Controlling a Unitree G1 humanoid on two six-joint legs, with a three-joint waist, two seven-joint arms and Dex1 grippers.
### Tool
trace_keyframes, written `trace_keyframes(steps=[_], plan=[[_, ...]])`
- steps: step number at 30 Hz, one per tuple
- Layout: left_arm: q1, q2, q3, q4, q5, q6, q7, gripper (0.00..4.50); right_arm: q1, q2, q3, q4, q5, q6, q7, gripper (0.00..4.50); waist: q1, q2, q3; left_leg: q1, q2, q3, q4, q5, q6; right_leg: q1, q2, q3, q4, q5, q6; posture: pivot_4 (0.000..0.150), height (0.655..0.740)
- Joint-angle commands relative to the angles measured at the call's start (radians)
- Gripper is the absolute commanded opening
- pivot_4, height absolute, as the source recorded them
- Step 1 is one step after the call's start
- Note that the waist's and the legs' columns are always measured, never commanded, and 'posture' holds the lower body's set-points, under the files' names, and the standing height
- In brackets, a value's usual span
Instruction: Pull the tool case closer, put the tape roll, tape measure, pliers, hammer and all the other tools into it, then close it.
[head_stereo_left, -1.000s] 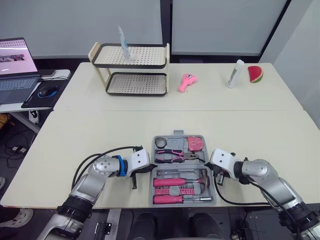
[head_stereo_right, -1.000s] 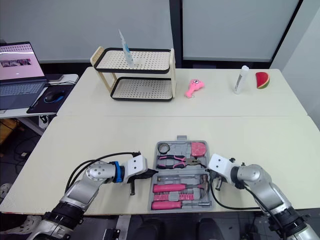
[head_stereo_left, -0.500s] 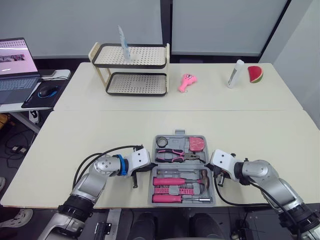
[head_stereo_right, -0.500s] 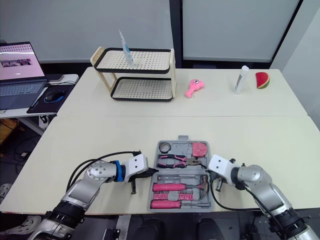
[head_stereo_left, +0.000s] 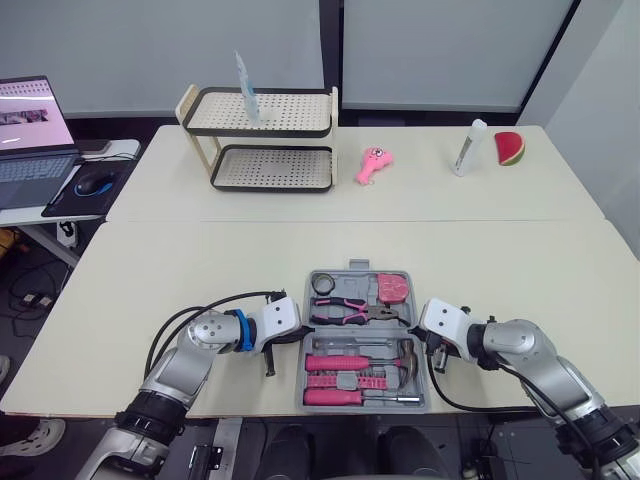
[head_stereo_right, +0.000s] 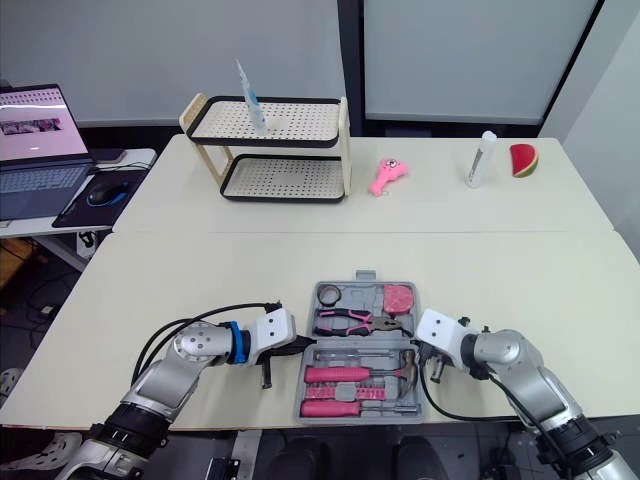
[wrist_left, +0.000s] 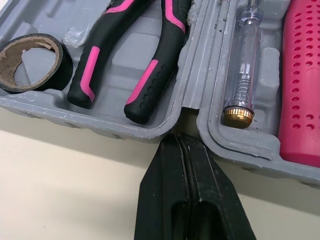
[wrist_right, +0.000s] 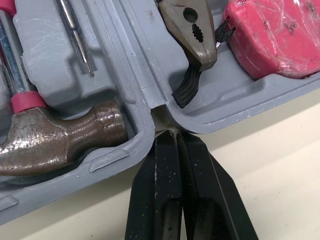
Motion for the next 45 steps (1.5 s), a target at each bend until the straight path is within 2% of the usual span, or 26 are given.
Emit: trace_keyframes(steps=[1,9,17,19,23,27,35,45], plan=[[-0.003,-0.019,-0.024,-0.045,-0.018,-0.01,-0.009,0.0,-0.026,0.025,0.026,-0.037,0.017,-0.018,0.018,0.01,0.0,0.0,0.0,0.0,0.0,0.0,0.0,0.0,0.0,0.0,0.0,0.0,0.0,0.0,0.0,0.15,0.7356],[0.016,0.025,0.021,-0.035,-0.026,-0.009,0.002,0.0,-0.007,-0.012,-0.017,-0.055,0.019,-0.003,0.009,0.01,0.0,0.0,0.0,0.0,0.0,0.0,0.0,0.0,0.0,0.0,0.0,0.0,0.0,0.0,0.0,0.15,0.7356],[0.069,0.125,0.149,-0.062,-0.103,-0.001,0.006,0.0,0.105,-0.104,-0.161,-0.157,0.07,0.033,-0.002,0.01,0.001,0.0,0.0,-0.001,0.0,0.0,-0.001,0.0,0.0,-0.001,0.0,0.0,0.0,0.0,0.0,0.15,0.7356],[0.08,0.137,0.171,-0.123,-0.155,0.008,-0.026,0.0,0.141,-0.118,-0.199,-0.186,0.083,0.02,-0.011,0.01,0.002,0.0,0.0,-0.001,0.0,0.0,-0.001,0.0,0.0,-0.001,-0.001,0.0,0.0,0.0,0.0,0.15,0.7356],[0.126,0.166,0.083,-0.371,-0.254,0.084,-0.166,0.0,0.209,-0.084,-0.267,-0.251,0.149,-0.009,-0.025,0.01,0.003,0.0,0.0,-0.002,-0.001,0.0,0.0,0.0,0.0,0.0,-0.002,0.001,-0.001,0.0,0.0,0.15,0.7356],[0.115,0.147,-0.033,-0.441,-0.241,0.125,-0.205,0.0,0.246,-0.077,-0.259,-0.3,0.169,0.024,-0.034,0.01,0.001,0.001,0.0,0.0,0.0,0.0,-0.001,0.0,0.0,0.002,-0.001,0.001,-0.001,0.0,0.0,0.15,0.7356],[0.061,0.079,-0.164,-0.298,-0.112,0.031,-0.168,0.0,0.248,-0.075,-0.249,-0.328,0.189,0.111,-0.063,0.01,0.001,0.001,0.0,0.001,0.0,0.0,-0.001,0.0,0.0,0.003,0.0,0.0,-0.001,0.0,0.0,0.15,0.7356],[0.024,0.014,-0.223,-0.15,-0.019,-0.057,-0.129,0.0,0.247,-0.083,-0.251,-0.335,0.191,0.135,-0.078,0.01,0.001,0.001,0.0,0.001,0.0,0.0,0.0,0.0,0.0,0.003,0.0,0.0,-0.001,0.0,0.0,0.15,0.7356]])
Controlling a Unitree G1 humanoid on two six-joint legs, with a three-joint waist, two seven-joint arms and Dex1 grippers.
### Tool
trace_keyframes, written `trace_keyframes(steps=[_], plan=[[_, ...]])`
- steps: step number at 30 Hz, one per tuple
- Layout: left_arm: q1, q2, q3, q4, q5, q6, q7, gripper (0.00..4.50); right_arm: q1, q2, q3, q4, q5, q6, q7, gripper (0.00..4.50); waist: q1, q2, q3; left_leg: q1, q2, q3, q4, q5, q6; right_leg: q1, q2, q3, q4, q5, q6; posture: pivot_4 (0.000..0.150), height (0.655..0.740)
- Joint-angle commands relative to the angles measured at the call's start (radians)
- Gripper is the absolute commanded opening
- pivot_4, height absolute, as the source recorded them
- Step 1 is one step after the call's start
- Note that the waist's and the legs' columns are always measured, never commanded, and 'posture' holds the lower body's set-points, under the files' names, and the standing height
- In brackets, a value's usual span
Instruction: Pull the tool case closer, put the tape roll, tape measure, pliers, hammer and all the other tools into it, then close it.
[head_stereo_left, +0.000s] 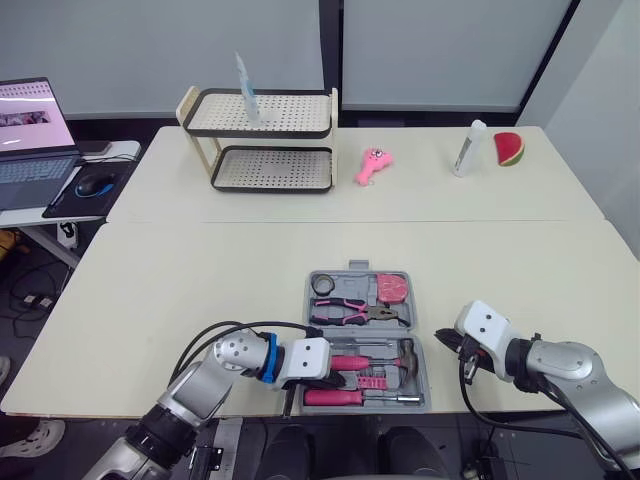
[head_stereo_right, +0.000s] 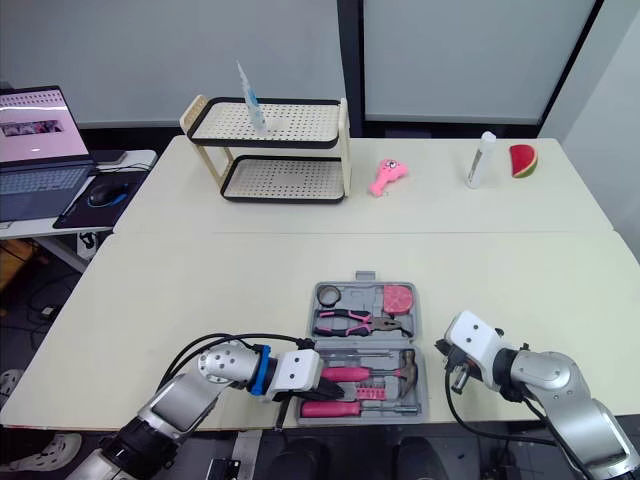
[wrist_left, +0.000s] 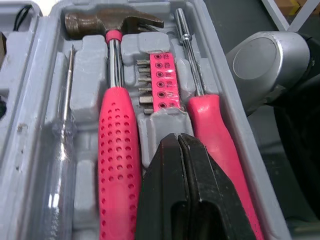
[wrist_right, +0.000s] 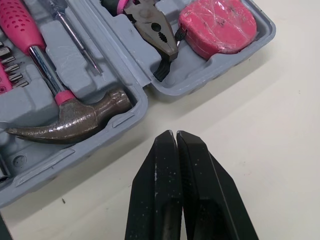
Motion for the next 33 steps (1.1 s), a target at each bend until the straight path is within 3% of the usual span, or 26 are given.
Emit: trace_keyframes(steps=[1,5,7,12,23,27,33], plan=[[-0.012,-0.007,-0.02,0.032,0.045,-0.021,0.022,0.0,-0.004,-0.007,-0.015,-0.041,0.017,0.007,-0.005,0.01,0.0,0.0,0.0,0.0,0.0,0.0,0.0,0.0,0.0,0.0,0.0,0.0,0.0,0.0,0.0,0.15,0.7356],[-0.014,-0.004,-0.033,0.046,0.068,-0.028,0.022,0.0,-0.03,0.03,-0.051,-0.048,0.088,0.073,-0.013,0.01,0.0,0.0,0.0,0.0,0.0,0.0,0.0,0.0,0.0,0.001,0.0,0.0,0.0,0.0,0.0,0.15,0.7356],[-0.012,0.002,-0.038,0.049,0.076,-0.03,0.022,0.0,-0.071,0.08,-0.097,-0.042,0.158,0.145,-0.036,0.52,0.0,0.001,-0.001,0.001,0.0,0.0,0.0,0.0,0.0,0.001,0.0,0.0,0.0,0.0,0.0,0.15,0.7356],[-0.009,0.008,-0.043,0.045,0.081,-0.026,0.015,0.0,-0.2,0.178,-0.162,0.011,0.276,0.336,-0.106,1.28,0.0,0.003,-0.002,0.001,0.0,0.0,0.0,0.0,0.0,0.002,0.0,0.0,0.0,0.0,0.0,0.15,0.7356],[-0.016,0.008,-0.049,0.019,0.082,0.012,0.017,0.0,-0.4,0.318,-0.179,0.21,0.309,0.491,-0.268,3.21,-0.001,0.003,-0.002,0.001,0.0,0.0,0.0,0.0,0.0,0.0,0.0,0.0,0.001,0.0,0.0,0.15,0.7356],[-0.012,0.009,-0.052,0.016,0.084,0.016,0.018,0.0,-0.437,0.341,-0.18,0.255,0.314,0.507,-0.301,4.38,-0.001,0.003,-0.002,0.001,0.0,0.0,0.0,0.0,0.0,0.0,0.0,0.0,0.001,0.0,0.0,0.15,0.7356],[-0.009,0.011,-0.058,0.018,0.086,0.014,0.014,0.0,-0.495,0.381,-0.185,0.336,0.319,0.531,-0.353,4.45,-0.002,0.004,-0.002,0.001,0.0,0.0,0.0,0.0,0.0,0.0,0.0,0.0,0.001,0.0,0.0,0.15,0.7356]])
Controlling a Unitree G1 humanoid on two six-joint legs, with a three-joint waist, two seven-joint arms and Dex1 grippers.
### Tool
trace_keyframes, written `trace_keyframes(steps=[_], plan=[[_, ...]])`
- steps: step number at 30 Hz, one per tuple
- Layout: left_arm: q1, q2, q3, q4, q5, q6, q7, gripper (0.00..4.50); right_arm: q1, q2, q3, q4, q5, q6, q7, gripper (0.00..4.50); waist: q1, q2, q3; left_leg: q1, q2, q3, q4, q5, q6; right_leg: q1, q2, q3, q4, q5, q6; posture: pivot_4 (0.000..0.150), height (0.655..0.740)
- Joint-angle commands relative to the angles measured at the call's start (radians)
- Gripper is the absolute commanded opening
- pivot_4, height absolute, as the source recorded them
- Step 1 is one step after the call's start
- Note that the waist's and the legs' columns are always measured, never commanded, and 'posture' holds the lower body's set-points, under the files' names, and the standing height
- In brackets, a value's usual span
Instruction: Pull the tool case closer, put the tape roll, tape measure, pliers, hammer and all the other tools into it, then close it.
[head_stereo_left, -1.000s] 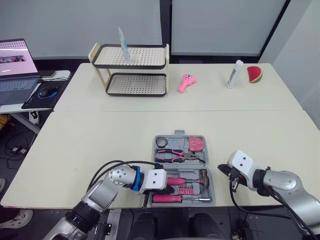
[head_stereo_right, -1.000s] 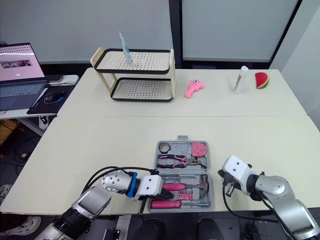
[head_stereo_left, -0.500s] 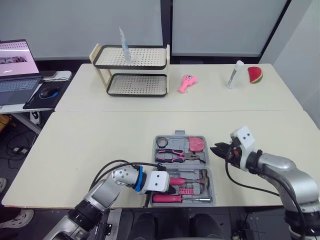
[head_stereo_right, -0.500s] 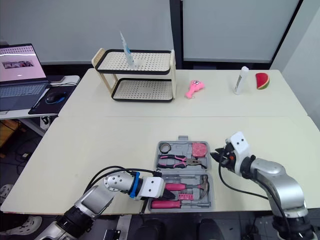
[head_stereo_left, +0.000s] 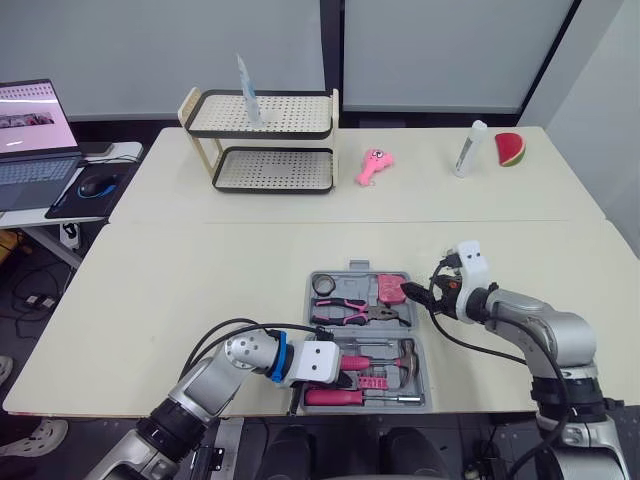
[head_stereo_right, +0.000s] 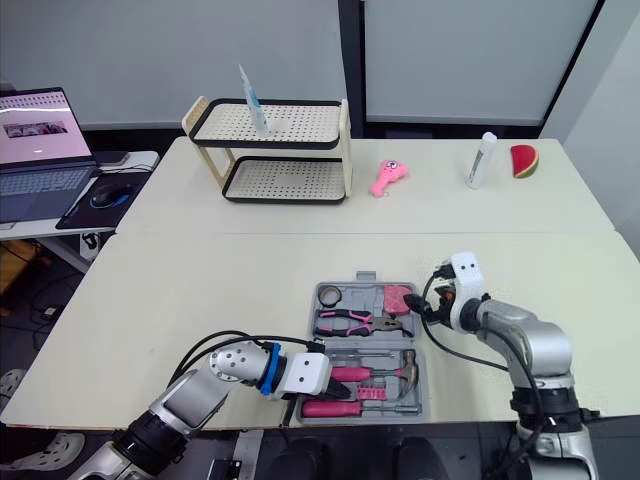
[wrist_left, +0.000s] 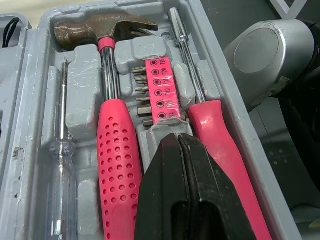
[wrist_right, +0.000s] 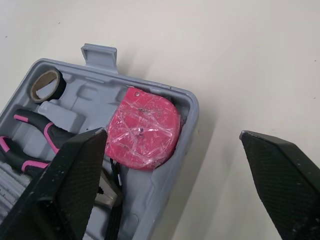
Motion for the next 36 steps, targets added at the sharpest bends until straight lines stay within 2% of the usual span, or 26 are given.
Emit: trace_keyframes(steps=[1,18,36], plan=[[0.016,0.016,-0.024,0.023,0.043,0.02,0.006,0.0,-0.041,0.018,-0.029,0.024,0.018,0.009,-0.027,4.45,0.0,0.0,0.0,0.0,0.0,0.0,0.0,0.0,0.0,0.0,0.0,0.0,0.0,0.0,0.0,0.15,0.7356],[0.022,0.018,-0.04,0.045,0.052,-0.001,0.011,0.0,-0.068,0.124,-0.049,0.155,0.022,0.019,-0.113,4.45,-0.002,0.001,-0.001,0.0,0.0,0.0,0.0,0.0,0.0,-0.001,0.0,0.0,0.0,0.0,0.0,0.15,0.7356],[0.0,0.023,-0.076,0.094,0.071,-0.018,0.0,0.0,-0.086,0.153,-0.064,0.219,0.076,0.0,-0.056,4.45,-0.002,0.005,-0.003,0.0,0.0,0.0,-0.001,0.0,0.0,0.0,0.0,0.0,0.0,0.0,0.0,0.15,0.7356]])
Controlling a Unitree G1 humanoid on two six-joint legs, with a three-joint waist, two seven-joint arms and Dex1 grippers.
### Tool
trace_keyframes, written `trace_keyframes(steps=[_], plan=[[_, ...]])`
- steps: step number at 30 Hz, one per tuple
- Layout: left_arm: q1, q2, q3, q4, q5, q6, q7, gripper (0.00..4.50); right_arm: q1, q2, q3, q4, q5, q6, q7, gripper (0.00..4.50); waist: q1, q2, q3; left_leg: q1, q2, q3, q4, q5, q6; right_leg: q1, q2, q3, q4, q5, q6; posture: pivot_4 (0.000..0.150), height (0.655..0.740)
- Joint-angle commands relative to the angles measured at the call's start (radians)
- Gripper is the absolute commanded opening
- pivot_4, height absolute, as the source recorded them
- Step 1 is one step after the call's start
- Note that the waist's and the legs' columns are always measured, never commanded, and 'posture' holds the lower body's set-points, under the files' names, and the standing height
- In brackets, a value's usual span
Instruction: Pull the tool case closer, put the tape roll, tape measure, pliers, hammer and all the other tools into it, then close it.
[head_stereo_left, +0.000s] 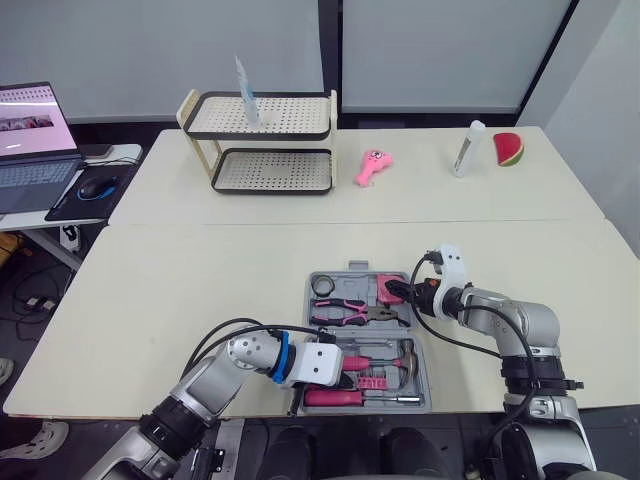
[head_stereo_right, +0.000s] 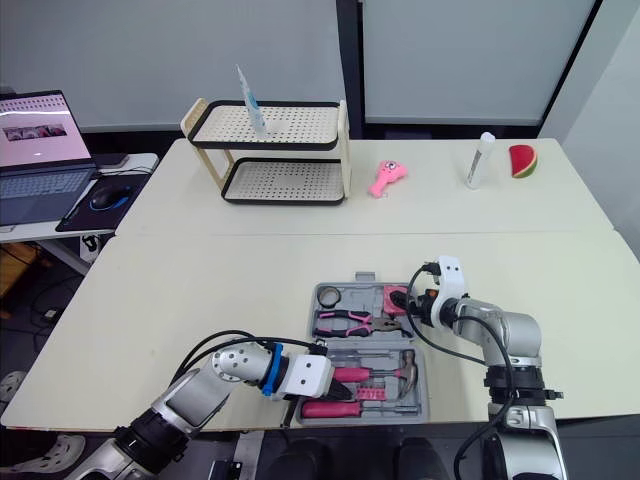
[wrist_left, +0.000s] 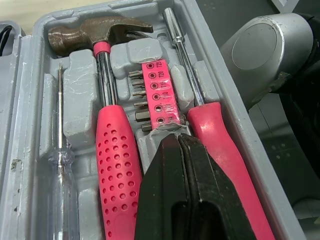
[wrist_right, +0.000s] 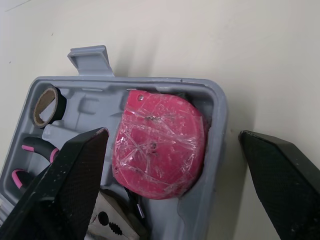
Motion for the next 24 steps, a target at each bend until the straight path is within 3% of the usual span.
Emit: trace_keyframes(steps=[1,15,24], plan=[[0.021,0.021,-0.041,0.063,0.066,0.017,-0.008,0.0,-0.004,0.016,-0.008,0.014,0.032,-0.028,0.024,4.45,0.0,0.0,0.0,0.0,0.0,0.0,0.0,0.0,0.0,0.0,0.0,0.0,0.0,0.0,0.0,0.15,0.7356],[0.033,0.061,-0.05,0.064,0.077,-0.018,-0.04,0.0,0.003,-0.033,0.003,0.047,0.121,-0.132,0.253,4.45,-0.005,0.0,0.0,0.0,0.001,0.0,-0.001,0.0,0.0,-0.001,0.001,0.0,0.0,0.0,0.0,0.15,0.7356],[0.04,0.077,-0.057,0.072,0.081,-0.037,-0.041,0.0,0.0,-0.074,0.061,0.027,0.1,-0.219,0.367,4.45,-0.019,0.0,0.0,0.0,0.002,-0.001,-0.002,0.0,0.0,-0.001,0.002,0.001,0.0,0.0,0.0,0.15,0.7356]])
